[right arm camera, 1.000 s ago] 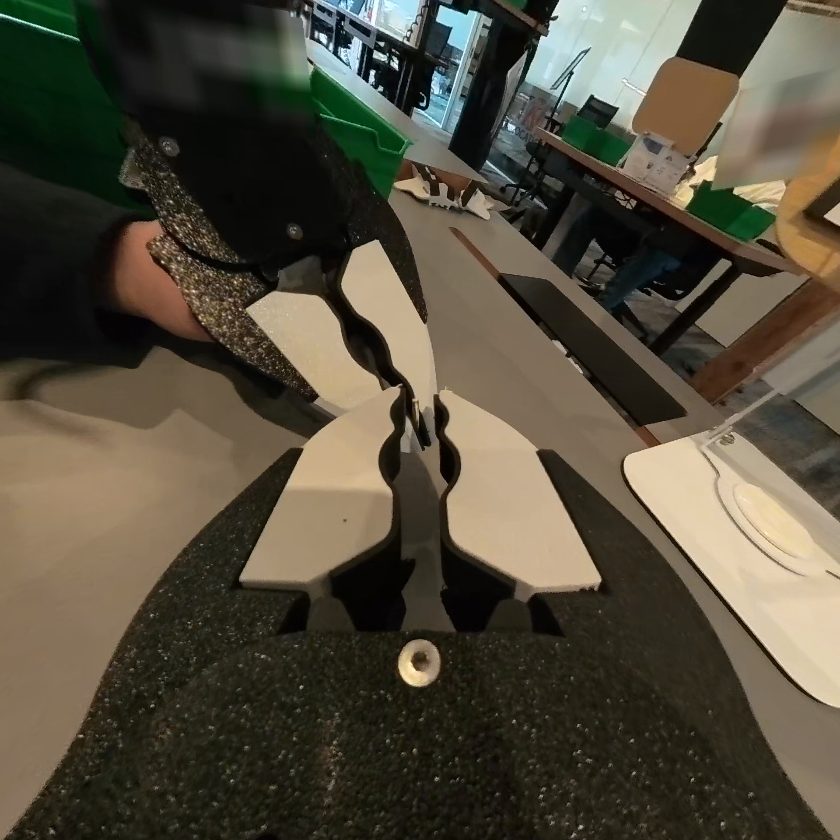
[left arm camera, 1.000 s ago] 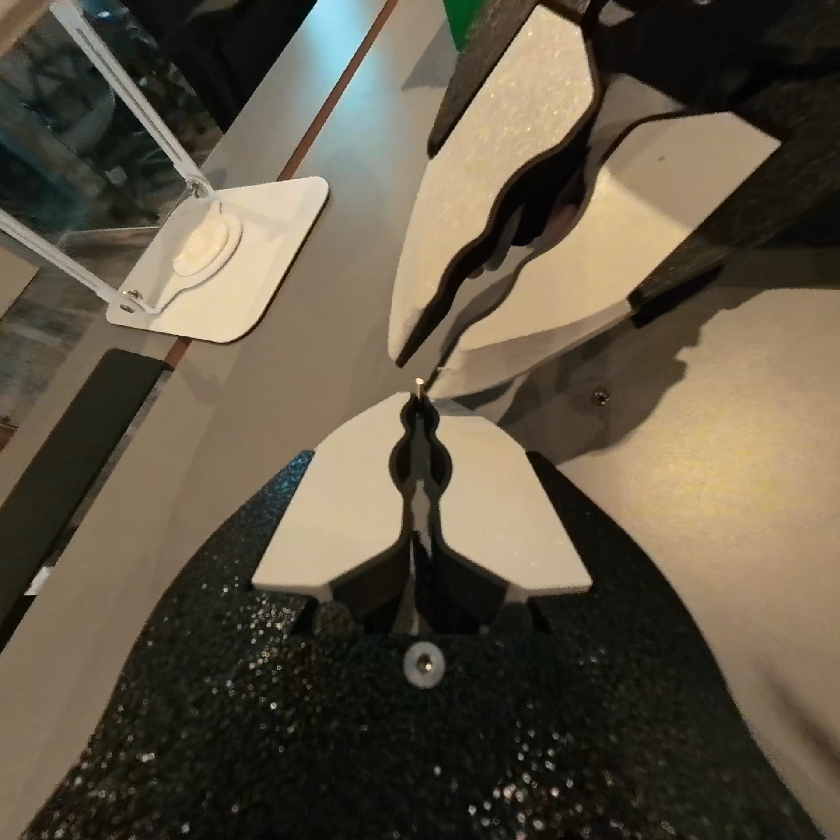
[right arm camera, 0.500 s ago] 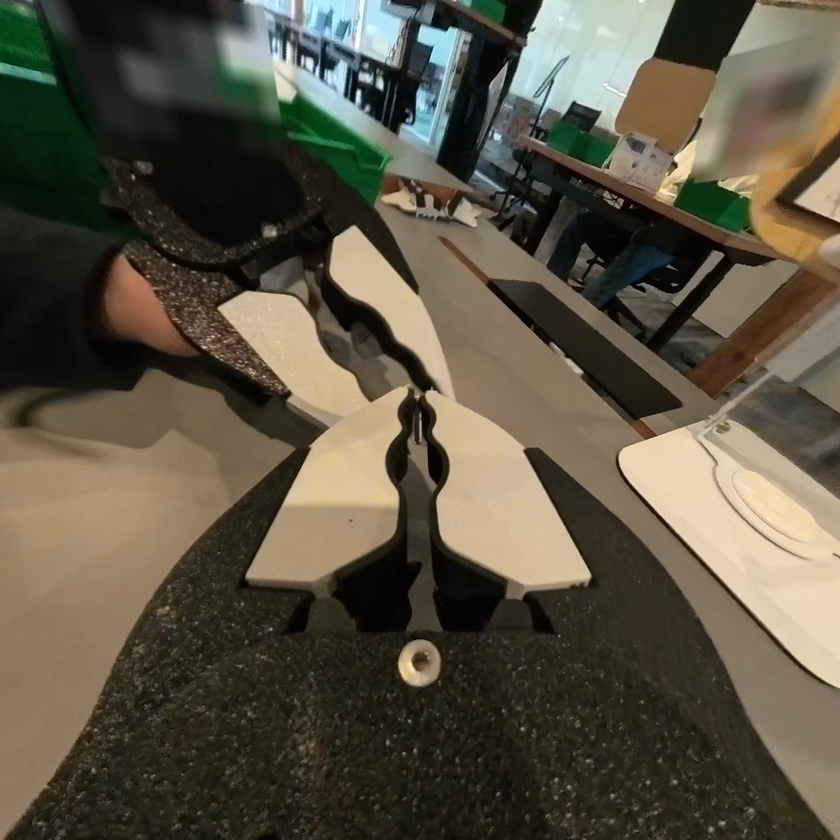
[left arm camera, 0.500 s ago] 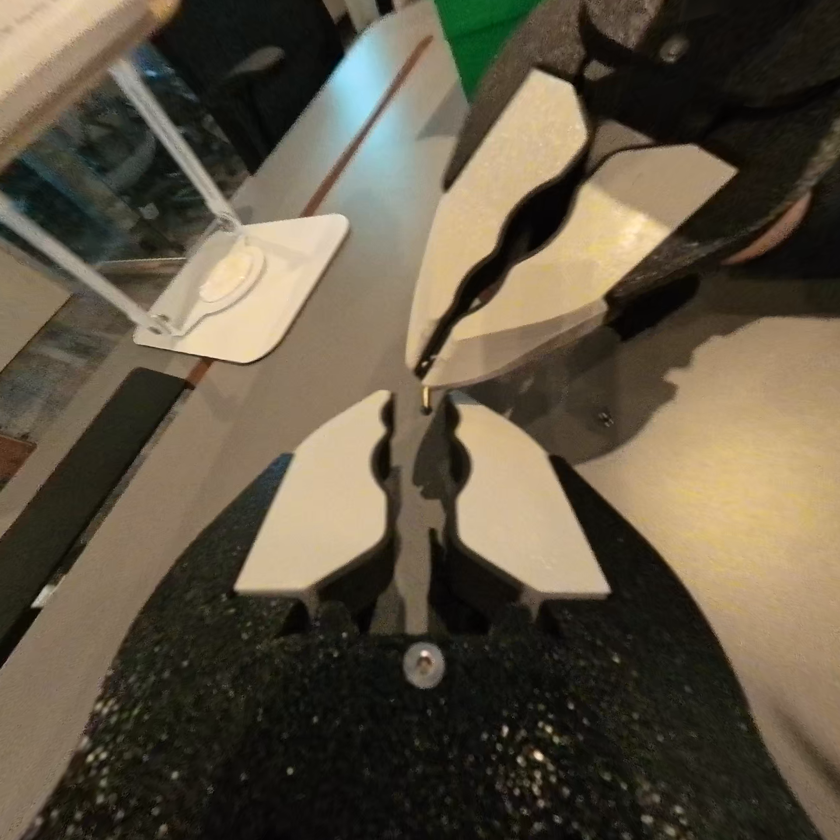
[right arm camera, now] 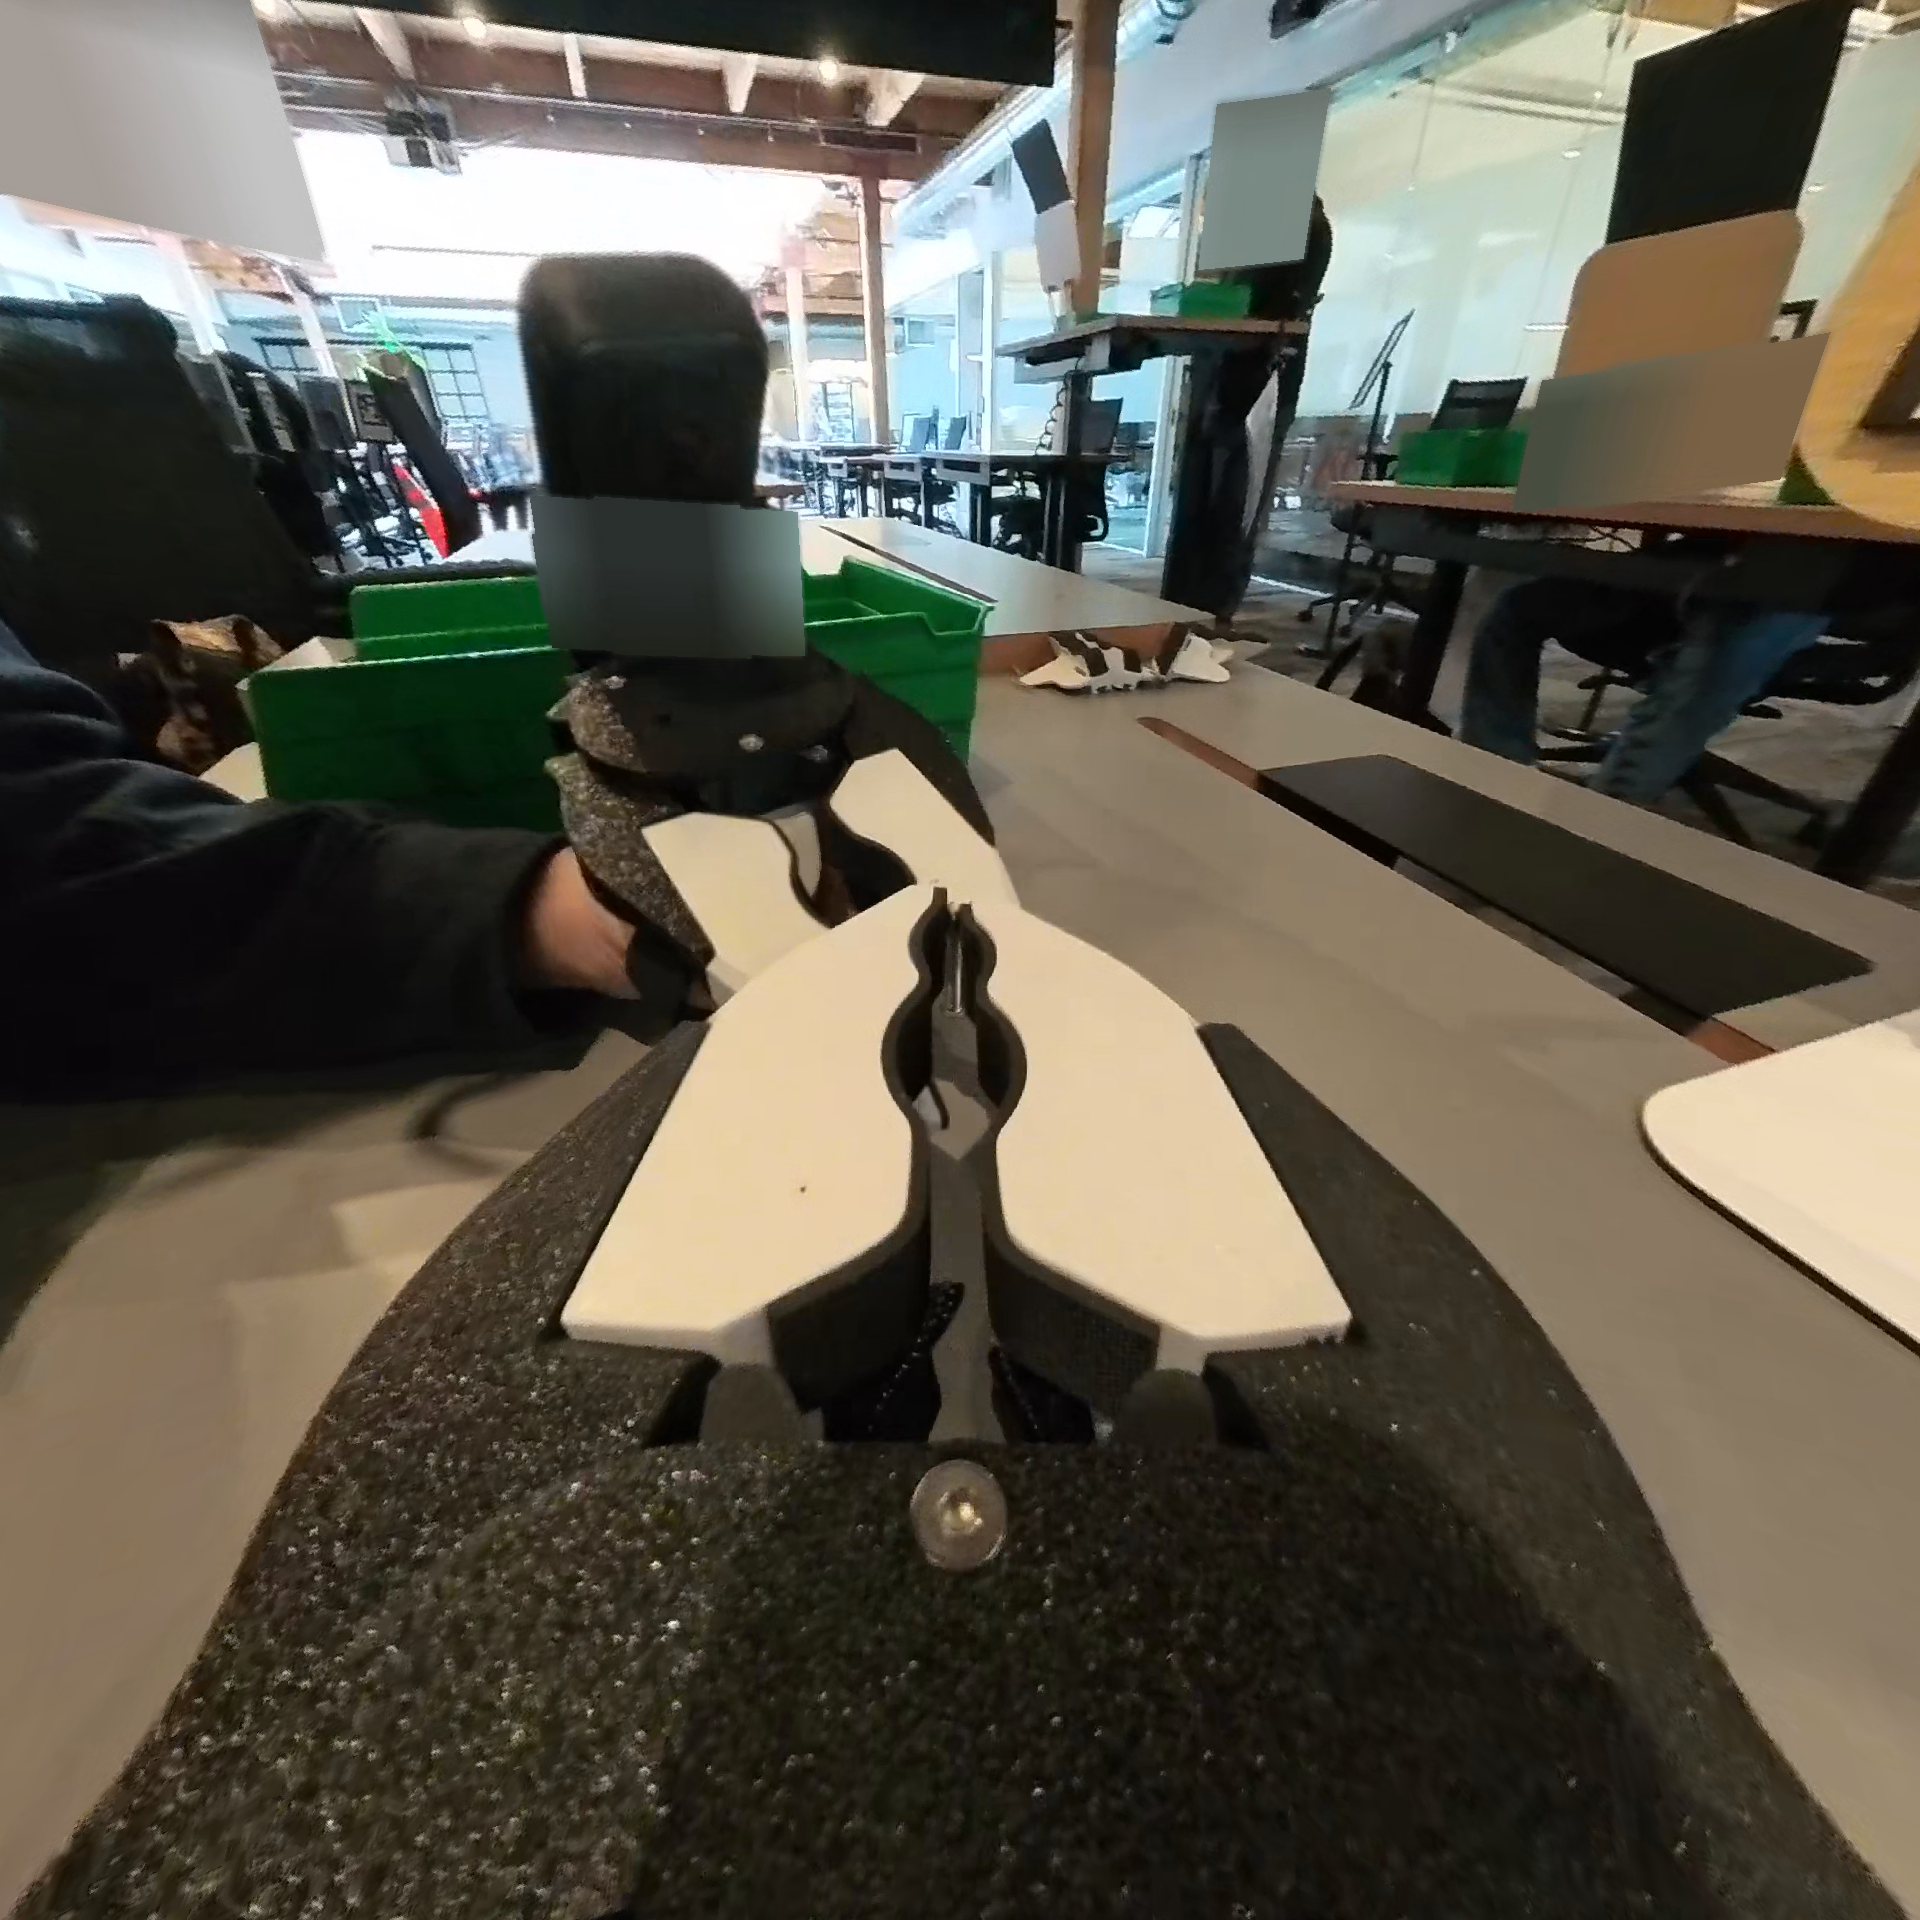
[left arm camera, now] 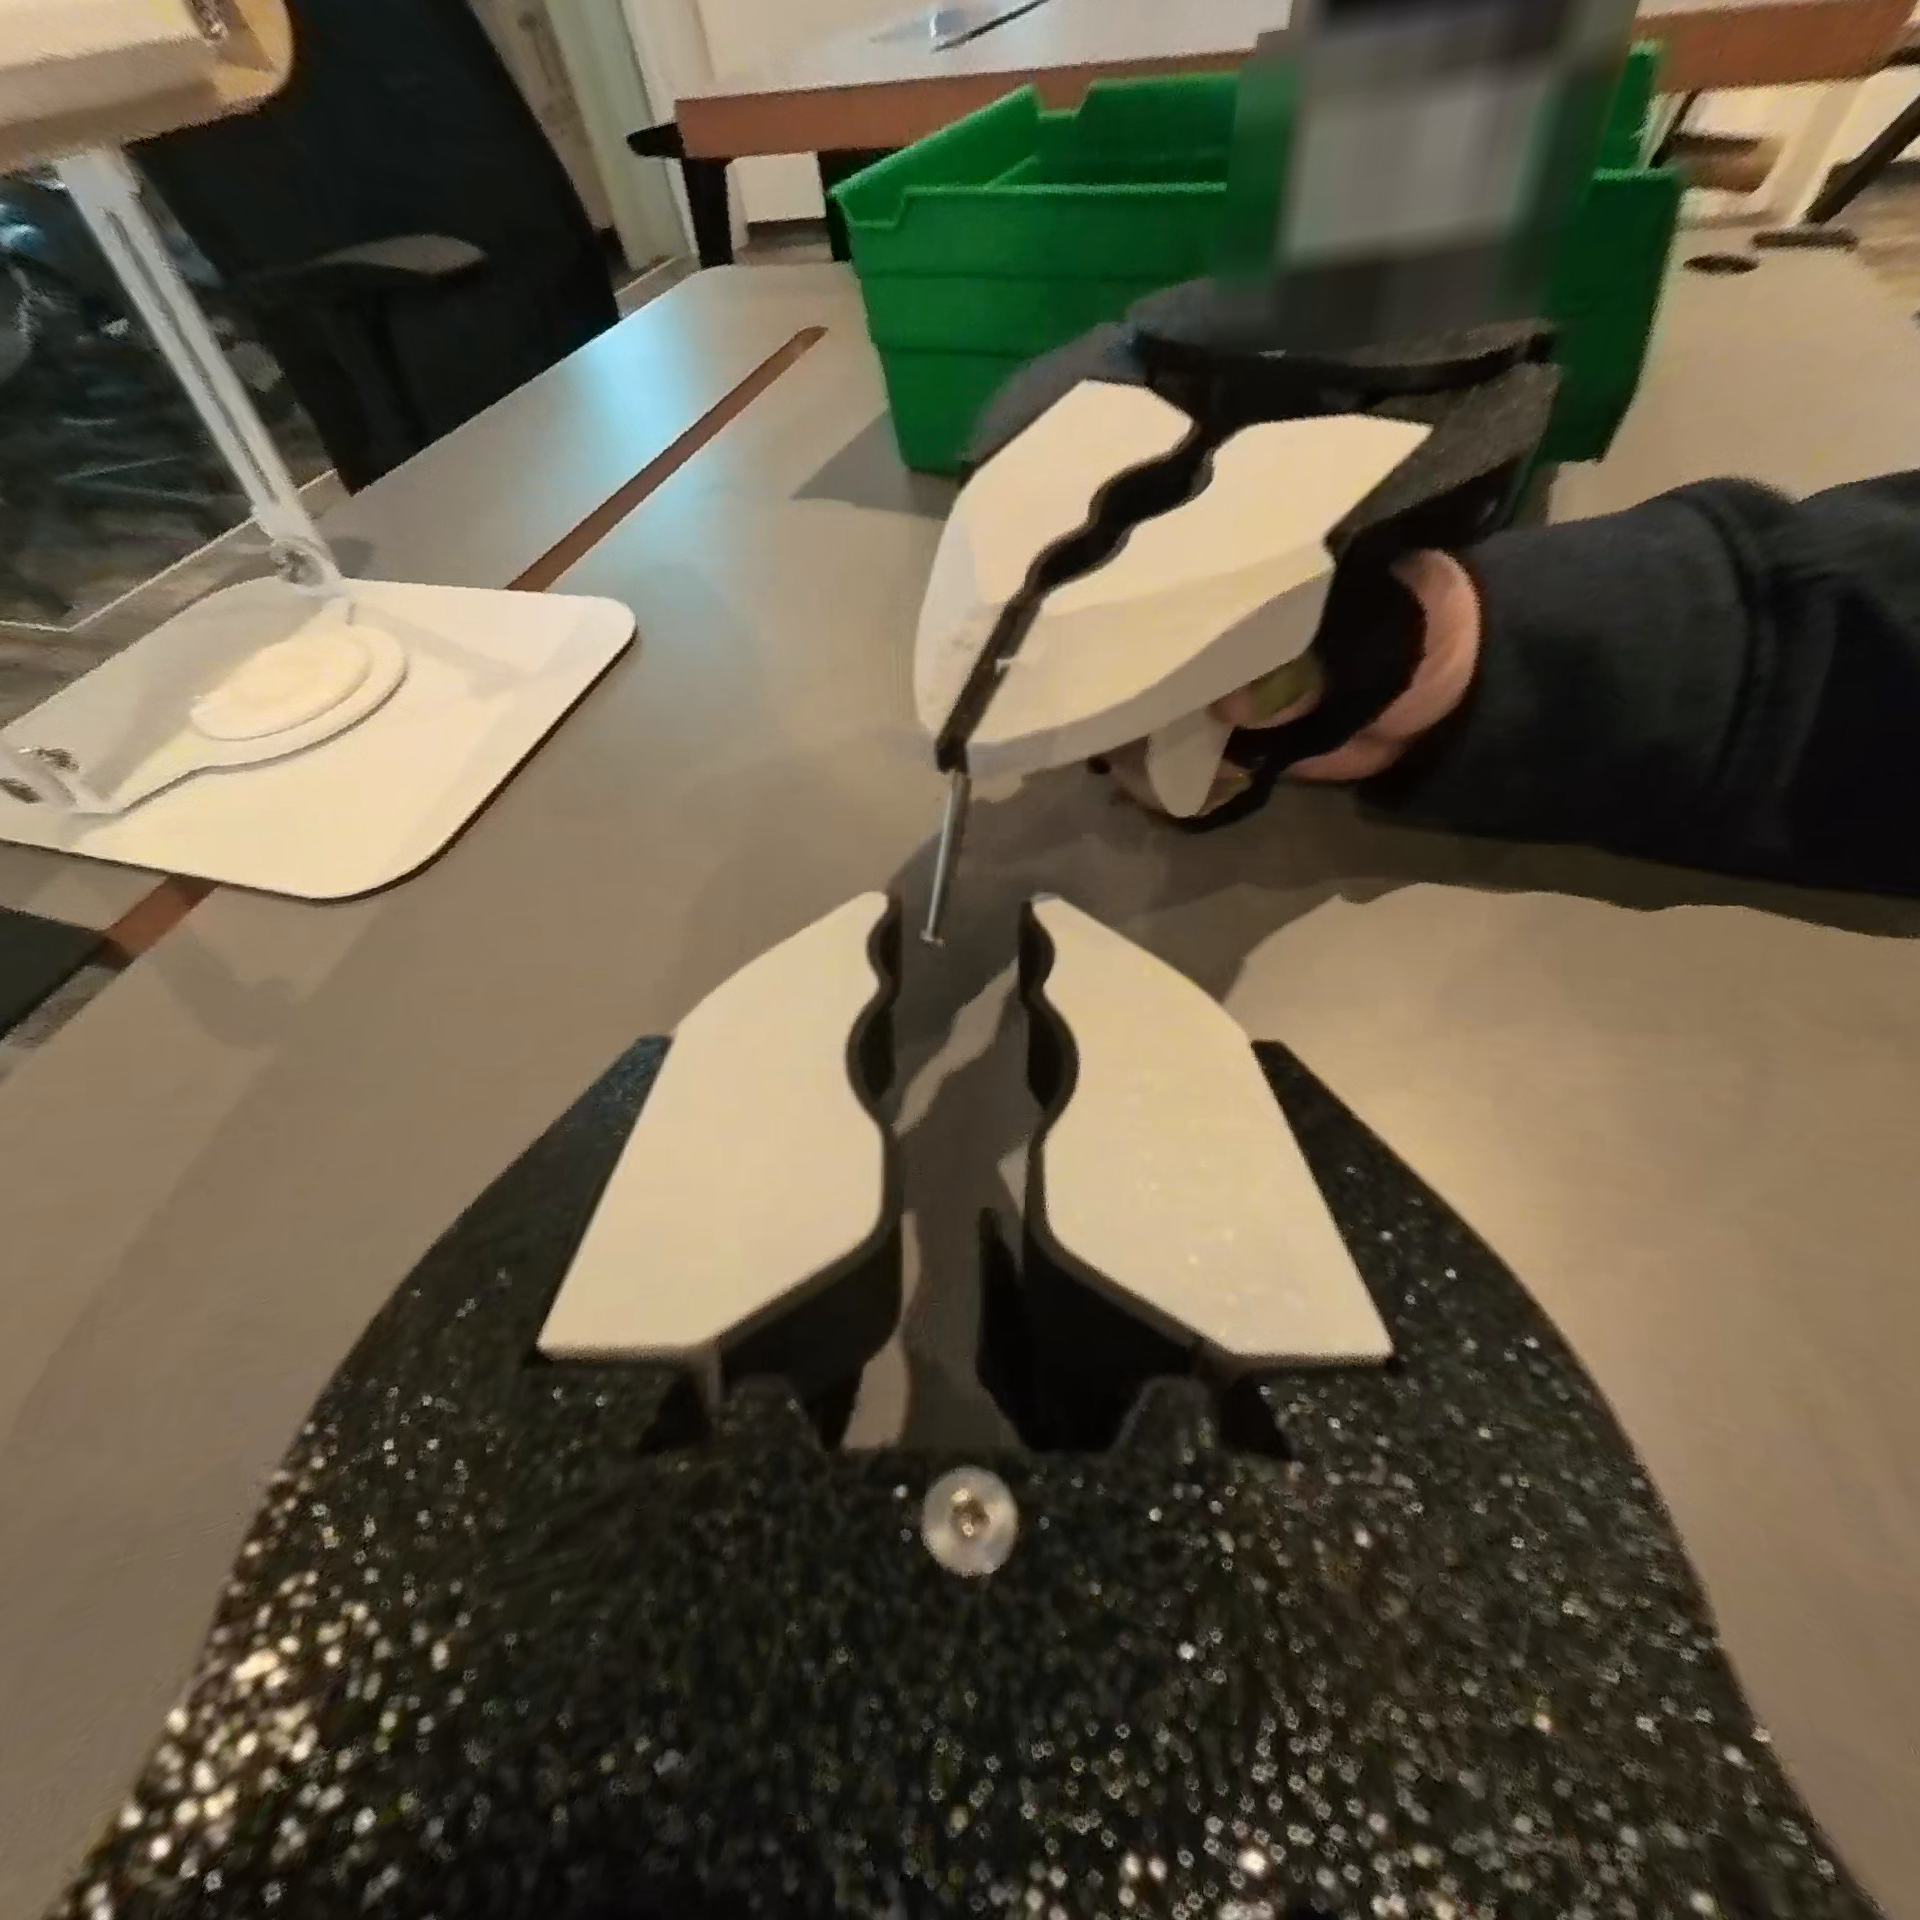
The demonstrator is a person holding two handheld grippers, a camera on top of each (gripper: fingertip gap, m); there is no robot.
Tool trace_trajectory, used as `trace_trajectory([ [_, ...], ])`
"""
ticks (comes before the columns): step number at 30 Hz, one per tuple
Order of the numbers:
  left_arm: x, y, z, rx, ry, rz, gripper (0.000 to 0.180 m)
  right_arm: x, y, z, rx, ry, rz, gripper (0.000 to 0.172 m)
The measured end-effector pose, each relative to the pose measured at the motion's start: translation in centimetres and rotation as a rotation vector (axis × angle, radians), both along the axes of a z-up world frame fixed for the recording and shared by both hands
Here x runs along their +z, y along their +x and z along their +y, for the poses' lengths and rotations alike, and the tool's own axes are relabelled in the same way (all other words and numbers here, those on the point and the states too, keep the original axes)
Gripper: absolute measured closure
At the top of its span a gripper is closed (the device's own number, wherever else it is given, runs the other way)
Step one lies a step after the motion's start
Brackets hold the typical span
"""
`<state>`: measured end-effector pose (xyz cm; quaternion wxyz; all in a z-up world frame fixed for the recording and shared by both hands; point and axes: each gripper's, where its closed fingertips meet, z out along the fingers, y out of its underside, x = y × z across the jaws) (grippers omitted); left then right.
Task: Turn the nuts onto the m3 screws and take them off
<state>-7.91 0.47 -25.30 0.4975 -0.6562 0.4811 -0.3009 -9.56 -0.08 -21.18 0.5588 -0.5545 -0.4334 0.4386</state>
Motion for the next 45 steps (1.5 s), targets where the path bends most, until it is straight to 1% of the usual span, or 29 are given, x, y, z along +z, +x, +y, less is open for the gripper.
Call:
trace_trajectory([
  [6,0.7,-0.05,-0.3,-0.029,-0.044,-0.074,0.17,0.01,-0.07,-0.19,0.016,-0.003,0.002,0.17],
  [12,0.76,-0.18,-0.23,-0.029,-0.058,-0.088,0.174,0.0,-0.12,-0.23,0.021,-0.003,0.001,0.17],
  [18,0.48,-0.19,-0.16,-0.026,-0.058,-0.072,0.174,0.02,-0.1,-0.15,0.018,-0.008,0.004,0.17],
  [23,0.25,-0.11,-0.1,-0.024,-0.055,-0.054,0.169,0.07,-0.07,-0.14,0.018,-0.01,0.009,0.17],
  [29,0.27,-0.13,-0.08,-0.02,-0.034,-0.044,0.176,0.1,-0.08,-0.21,0.023,-0.012,0.014,0.17],
  [45,0.48,-0.3,0.26,0.013,-0.003,-0.035,0.177,0.18,0.01,-0.04,0.005,-0.009,0.025,0.17],
])
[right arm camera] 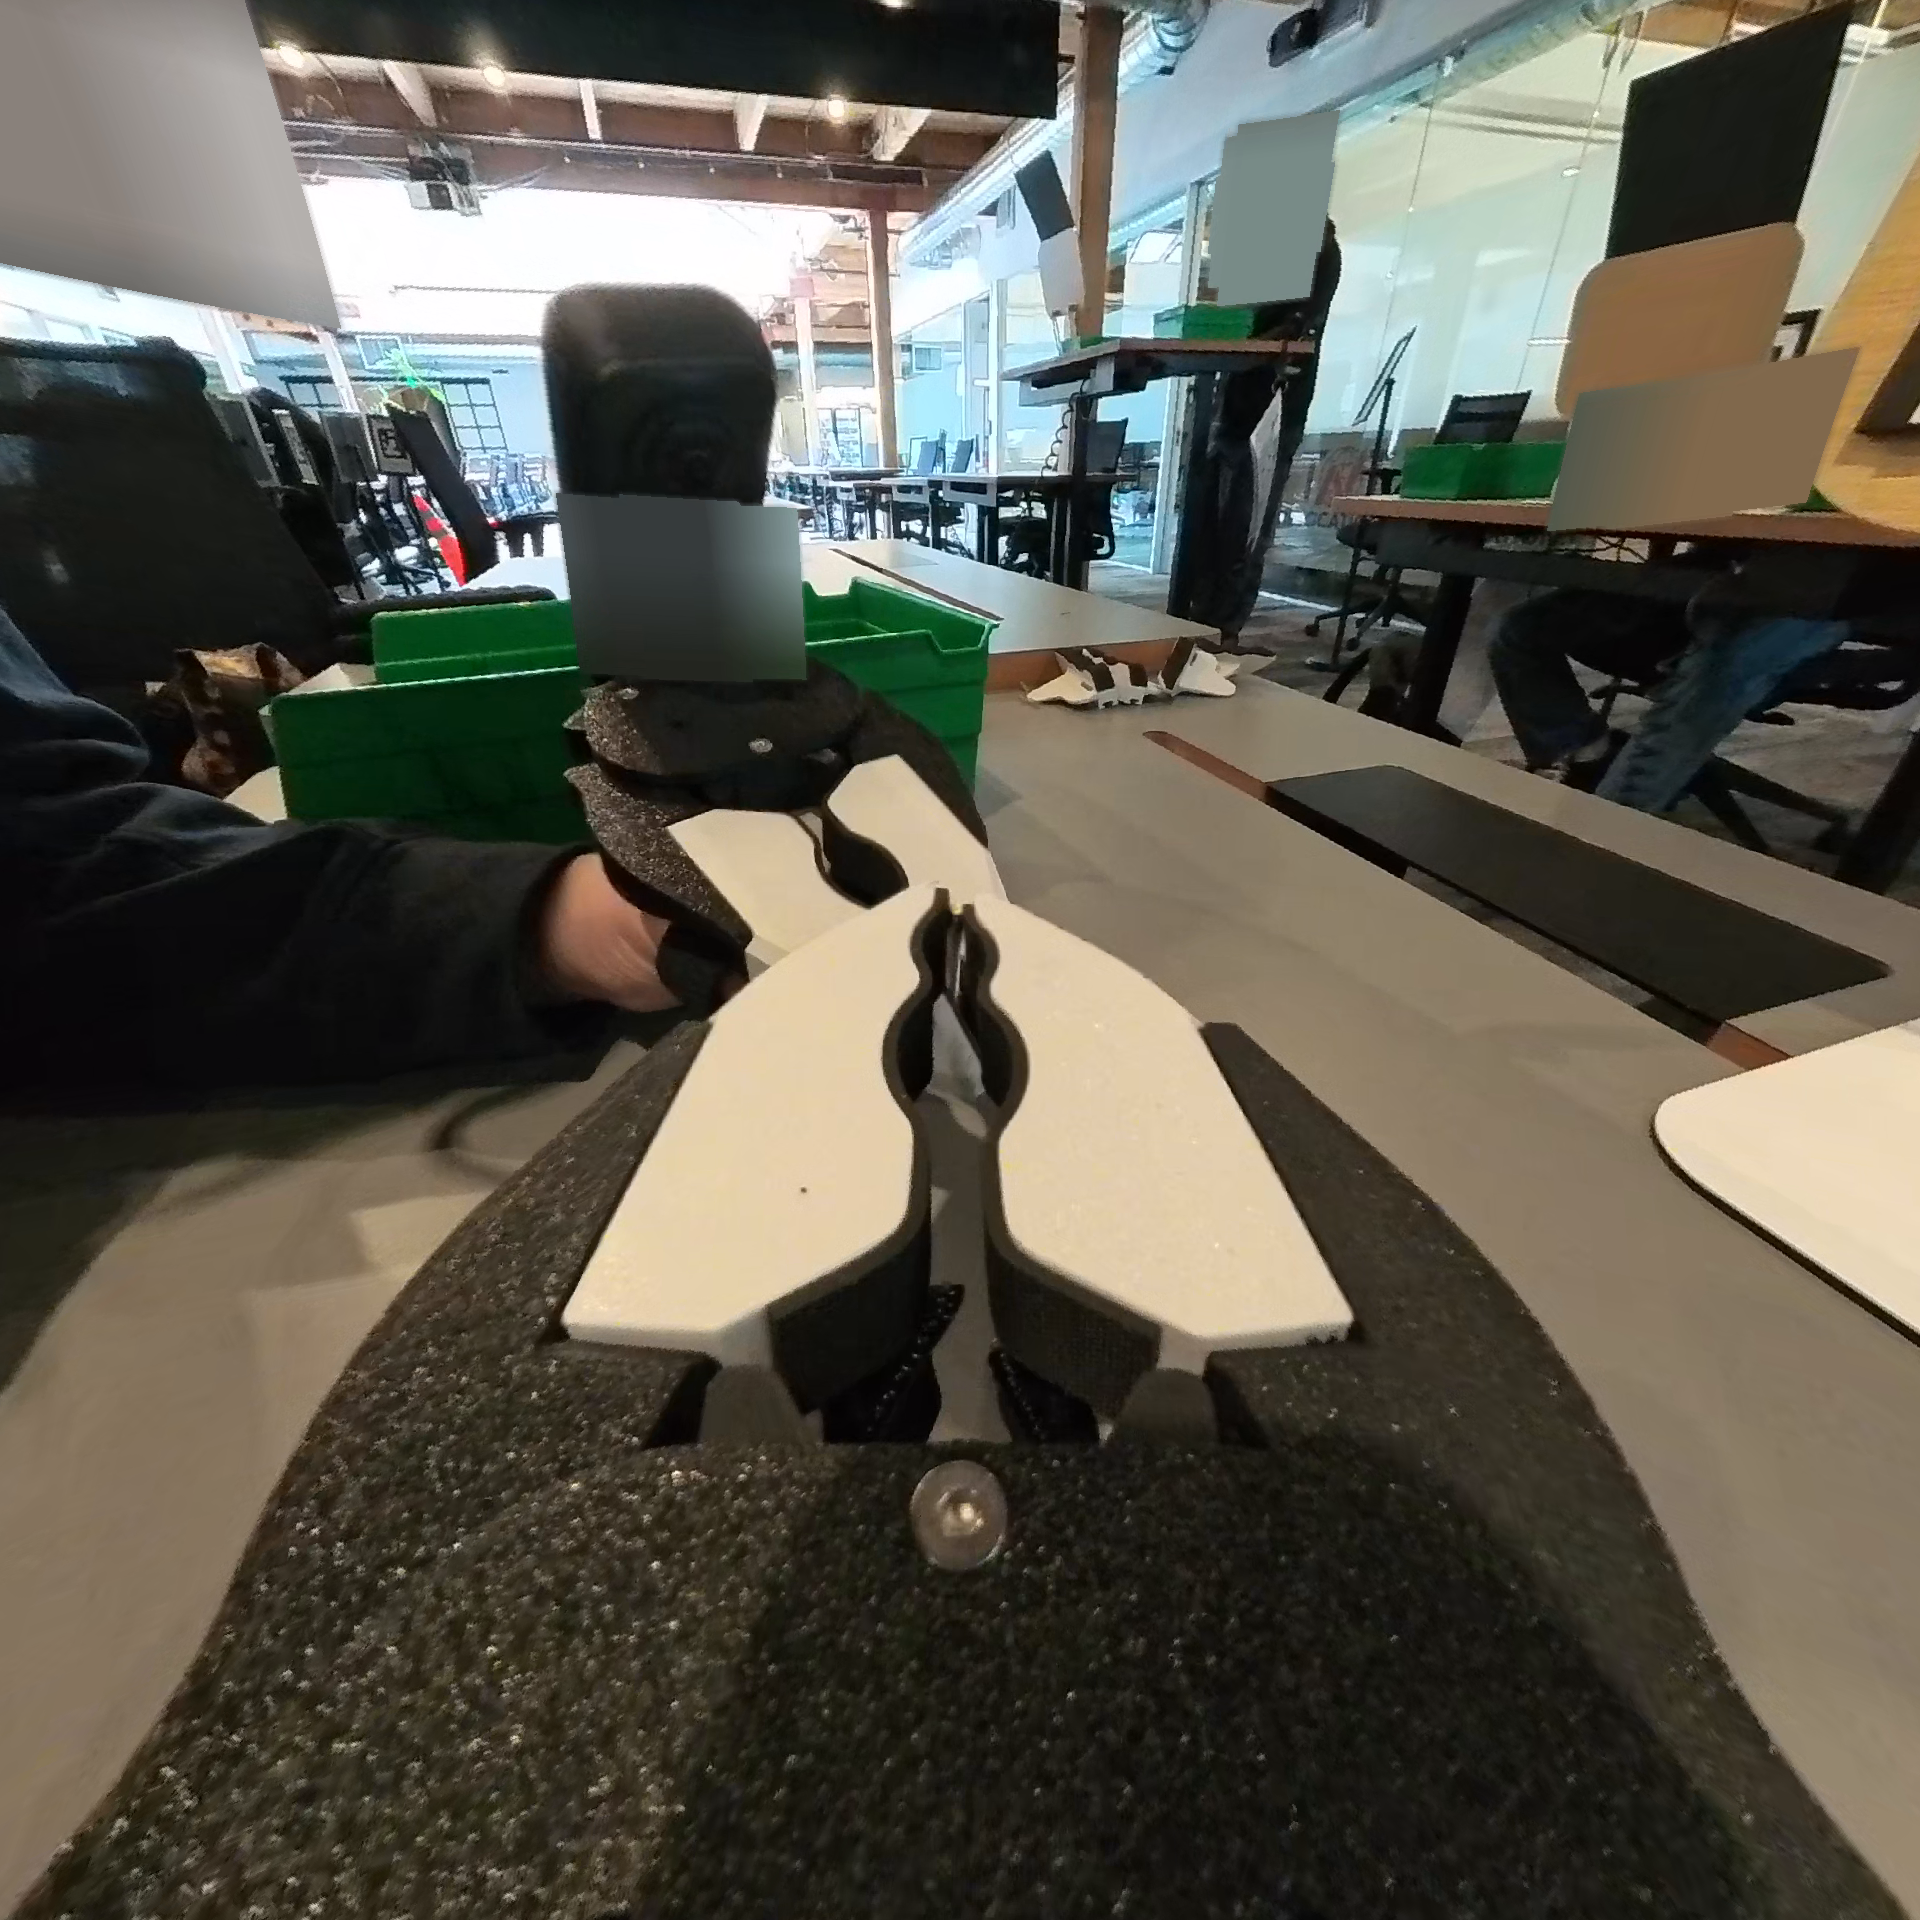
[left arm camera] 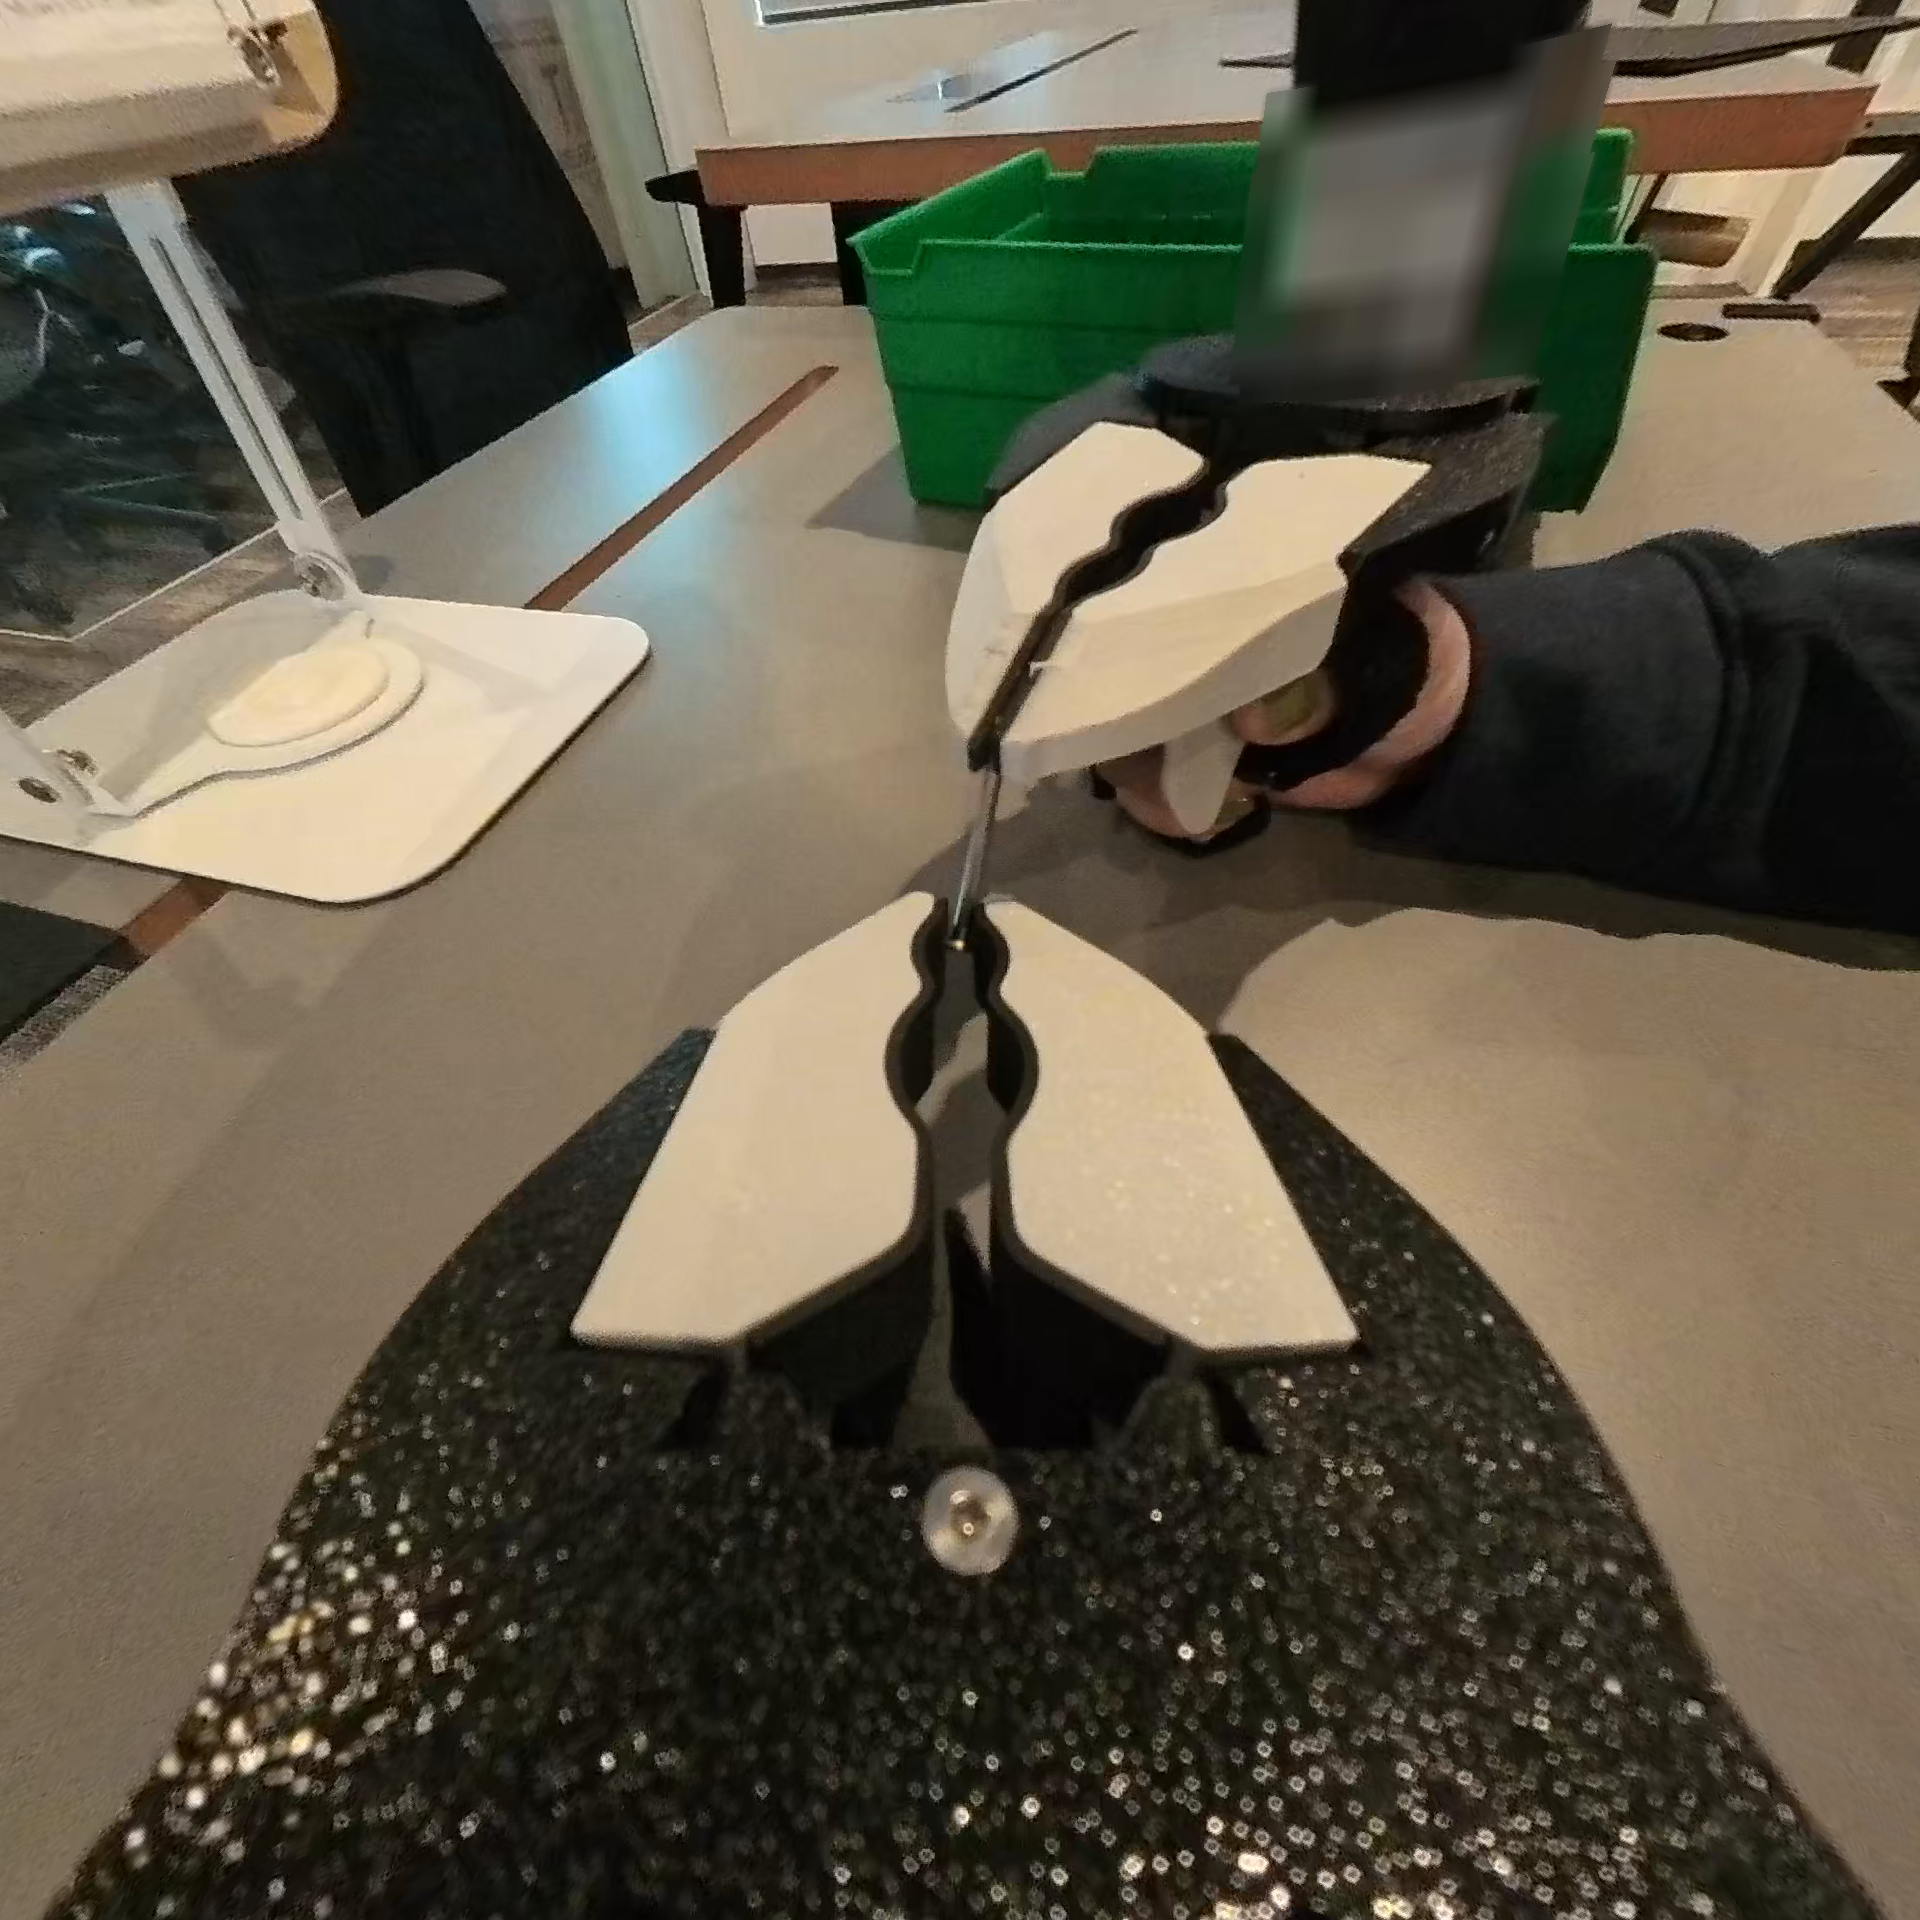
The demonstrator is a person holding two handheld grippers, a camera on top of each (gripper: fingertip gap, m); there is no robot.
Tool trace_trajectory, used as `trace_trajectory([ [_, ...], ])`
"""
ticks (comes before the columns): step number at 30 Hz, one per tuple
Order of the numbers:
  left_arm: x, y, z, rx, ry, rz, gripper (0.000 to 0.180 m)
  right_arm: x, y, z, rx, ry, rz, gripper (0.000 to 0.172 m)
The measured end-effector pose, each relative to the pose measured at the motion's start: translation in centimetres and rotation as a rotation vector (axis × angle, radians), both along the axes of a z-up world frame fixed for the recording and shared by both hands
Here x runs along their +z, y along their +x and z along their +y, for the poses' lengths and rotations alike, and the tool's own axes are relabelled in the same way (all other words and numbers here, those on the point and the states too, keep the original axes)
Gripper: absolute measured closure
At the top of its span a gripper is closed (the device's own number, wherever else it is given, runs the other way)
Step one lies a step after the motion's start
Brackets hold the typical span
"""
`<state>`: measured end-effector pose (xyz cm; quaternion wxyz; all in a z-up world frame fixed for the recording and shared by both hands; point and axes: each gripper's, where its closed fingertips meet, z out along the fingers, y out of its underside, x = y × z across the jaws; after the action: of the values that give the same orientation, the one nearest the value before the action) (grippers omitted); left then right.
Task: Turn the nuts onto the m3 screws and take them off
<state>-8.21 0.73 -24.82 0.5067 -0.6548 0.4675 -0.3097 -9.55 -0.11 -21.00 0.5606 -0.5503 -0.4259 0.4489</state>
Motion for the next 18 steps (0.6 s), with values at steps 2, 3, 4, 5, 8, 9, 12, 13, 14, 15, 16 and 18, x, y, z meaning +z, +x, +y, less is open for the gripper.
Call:
trace_trajectory([
  [2,0.1,0.0,0.1,0.003,-0.011,-0.015,0.177,0.1,0.1,0.0,-0.015,0.019,0.008,0.169],
  [3,0.1,0.0,0.1,0.008,-0.019,-0.022,0.177,0.4,0.2,0.0,-0.032,0.041,0.024,0.167],
  [4,0.1,-0.2,0.3,0.016,-0.027,-0.024,0.177,0.7,0.4,0.0,-0.051,0.068,0.045,0.165],
  [5,0.1,-0.3,0.4,0.02,-0.032,-0.029,0.177,1.0,0.6,0.0,-0.071,0.092,0.062,0.162],
  [8,0.5,-0.6,0.5,0.024,-0.045,-0.064,0.177,1.1,0.9,0.2,-0.114,0.111,0.062,0.154],
  [9,0.6,-0.7,0.6,0.029,-0.047,-0.072,0.177,0.8,1.0,0.1,-0.116,0.11,0.04,0.154],
  [12,0.7,-1.0,0.7,0.033,-0.063,-0.091,0.177,-0.8,1.4,-0.4,-0.124,0.099,-0.105,0.158],
  [13,0.8,-1.1,0.7,0.037,-0.068,-0.1,0.177,-1.9,1.5,-0.7,-0.105,0.076,-0.184,0.161],
  [14,0.8,-1.2,0.8,0.04,-0.075,-0.108,0.177,-3.1,1.5,-1.2,-0.076,0.043,-0.269,0.162],
  [15,0.9,-1.2,0.8,0.041,-0.082,-0.118,0.177,-4.2,1.7,-1.8,-0.048,0.01,-0.349,0.162],
  [16,1.0,-1.2,0.9,0.041,-0.091,-0.129,0.177,-5.2,1.9,-2.2,-0.032,-0.014,-0.419,0.161],
  [18,1.1,-1.3,0.9,0.04,-0.107,-0.153,0.177,-6.8,2.4,-3.0,-0.021,-0.025,-0.526,0.159],
])
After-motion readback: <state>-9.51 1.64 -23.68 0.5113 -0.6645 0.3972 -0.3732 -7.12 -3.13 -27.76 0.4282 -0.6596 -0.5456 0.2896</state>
